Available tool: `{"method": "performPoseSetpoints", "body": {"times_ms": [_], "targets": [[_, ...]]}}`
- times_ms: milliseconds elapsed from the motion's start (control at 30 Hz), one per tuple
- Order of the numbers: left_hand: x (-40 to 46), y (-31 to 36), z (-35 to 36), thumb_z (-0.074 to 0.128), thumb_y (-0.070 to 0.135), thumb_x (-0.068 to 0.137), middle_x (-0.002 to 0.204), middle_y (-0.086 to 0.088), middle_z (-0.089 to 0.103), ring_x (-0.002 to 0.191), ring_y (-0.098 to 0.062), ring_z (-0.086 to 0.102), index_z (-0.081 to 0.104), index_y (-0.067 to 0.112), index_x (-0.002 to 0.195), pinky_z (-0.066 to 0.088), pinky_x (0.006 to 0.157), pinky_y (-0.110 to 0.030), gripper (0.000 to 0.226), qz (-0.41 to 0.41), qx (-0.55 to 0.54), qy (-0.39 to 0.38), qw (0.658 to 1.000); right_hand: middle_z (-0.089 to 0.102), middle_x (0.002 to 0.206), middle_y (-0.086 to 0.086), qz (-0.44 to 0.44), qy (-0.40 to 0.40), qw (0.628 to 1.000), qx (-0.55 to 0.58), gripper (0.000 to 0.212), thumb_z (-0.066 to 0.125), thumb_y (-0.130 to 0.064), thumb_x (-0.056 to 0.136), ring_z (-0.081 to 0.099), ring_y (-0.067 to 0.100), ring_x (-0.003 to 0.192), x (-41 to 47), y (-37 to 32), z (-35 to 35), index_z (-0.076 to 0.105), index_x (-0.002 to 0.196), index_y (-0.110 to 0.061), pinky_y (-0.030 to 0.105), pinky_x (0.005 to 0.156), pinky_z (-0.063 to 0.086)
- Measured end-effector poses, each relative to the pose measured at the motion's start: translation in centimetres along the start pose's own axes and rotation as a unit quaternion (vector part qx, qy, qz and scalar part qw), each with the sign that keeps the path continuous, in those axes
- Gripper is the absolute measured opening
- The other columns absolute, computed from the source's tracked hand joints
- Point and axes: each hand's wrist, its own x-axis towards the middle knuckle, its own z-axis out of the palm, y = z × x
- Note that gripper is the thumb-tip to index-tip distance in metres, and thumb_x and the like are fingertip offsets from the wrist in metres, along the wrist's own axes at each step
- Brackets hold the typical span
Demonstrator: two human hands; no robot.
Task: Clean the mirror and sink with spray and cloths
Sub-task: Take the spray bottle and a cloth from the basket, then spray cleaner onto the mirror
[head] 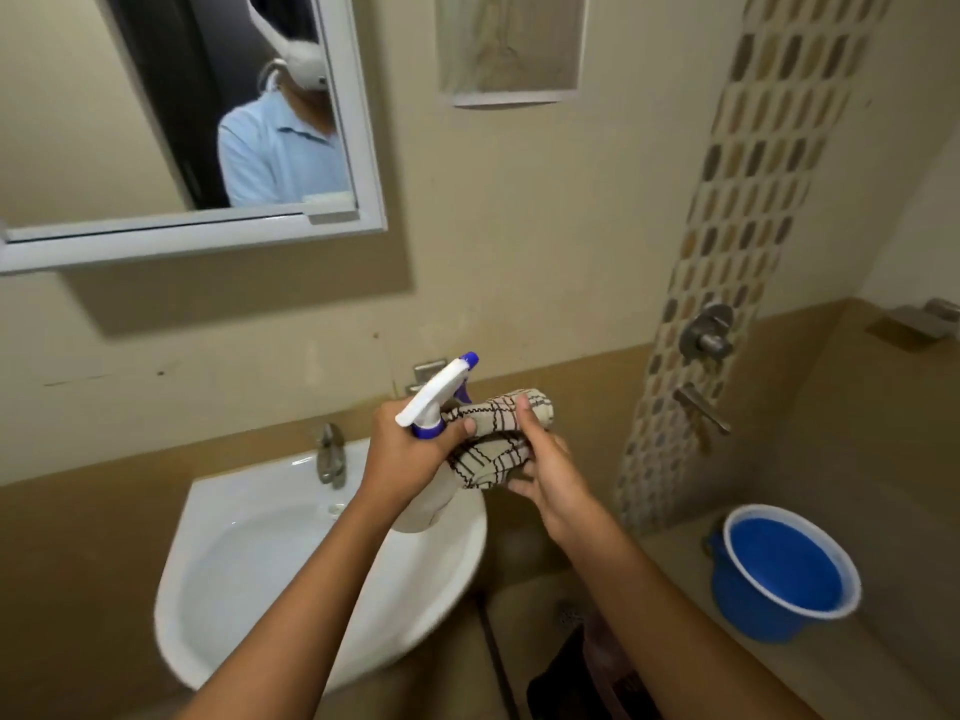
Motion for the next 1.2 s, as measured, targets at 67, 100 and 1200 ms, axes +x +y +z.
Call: {"method": "performPoseSetpoints", "body": {"times_ms": [67, 100, 1200], "targets": [[0.5, 0.6, -2.7, 0.084, 0.011, 0.07, 0.071, 0.005, 0.071, 0.065, -0.006, 0.067, 0.068, 0.024, 0.078, 0.055, 0.062, -0.021, 0.022, -0.02, -0.02, 0.007, 1.0, 0.075, 0.093, -0.004, -0.079, 0.04, 0.991, -0.101, 0.069, 0.063, -0.08, 0.068, 0.07, 0.015, 0.089, -0.1, 0.1, 1.0, 0.066, 0.106, -0.022, 0.026, 0.071, 0.056], [0.8, 1.0, -4.0, 0.084, 0.01, 0.069, 0.071, 0.004, 0.071, 0.065, -0.009, 0.067, 0.068, 0.02, 0.078, 0.055, 0.062, -0.024, 0.021, -0.025, -0.033, 0.007, 0.999, 0.073, 0.1, -0.004, -0.131, 0.061, 0.981, -0.132, 0.083, 0.064, -0.089, 0.055, 0.069, 0.015, 0.095, 0.2, 0.1, 1.4, 0.064, 0.107, -0.025, 0.029, 0.079, 0.056], [3.9, 4.2, -30.6, 0.073, 0.014, 0.08, 0.08, -0.036, 0.061, 0.038, -0.025, 0.039, 0.068, 0.023, 0.09, 0.042, 0.055, -0.035, 0.014, 0.028, -0.083, 0.18, 0.98, 0.07, 0.116, 0.026, -0.066, -0.22, 0.962, 0.146, 0.03, 0.052, -0.013, 0.091, 0.07, 0.038, 0.105, -0.4, -5.1, 25.1, 0.072, 0.108, 0.001, 0.052, 0.091, 0.056]]}}
